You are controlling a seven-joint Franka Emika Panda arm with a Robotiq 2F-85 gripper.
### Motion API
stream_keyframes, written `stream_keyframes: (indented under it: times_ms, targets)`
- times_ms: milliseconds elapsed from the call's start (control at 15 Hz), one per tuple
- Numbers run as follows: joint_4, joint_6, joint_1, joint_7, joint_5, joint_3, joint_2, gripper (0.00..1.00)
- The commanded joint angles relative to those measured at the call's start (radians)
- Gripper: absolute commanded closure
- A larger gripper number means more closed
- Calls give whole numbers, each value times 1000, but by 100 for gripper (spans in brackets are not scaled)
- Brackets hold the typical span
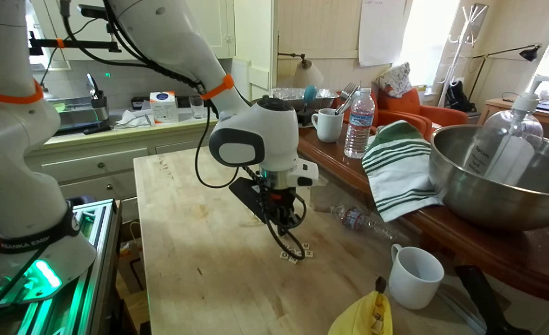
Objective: Spell the word 'Petals'.
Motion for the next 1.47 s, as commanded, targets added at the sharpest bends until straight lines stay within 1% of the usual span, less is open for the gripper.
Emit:
stream_keyframes:
  times_ms: [0, 267, 667, 1133, 1400]
  targets:
    - [-18, -18, 12, 39, -23, -10, 1, 100]
    - [-41, -19, 29, 110, -30, -18, -21, 100]
    - [-75, -9, 68, 293, -57, -35, -45, 100]
    - [-81, -11, 122, 523, -70, -63, -49, 100]
    - [-82, -22, 141, 604, -64, -66, -53, 100]
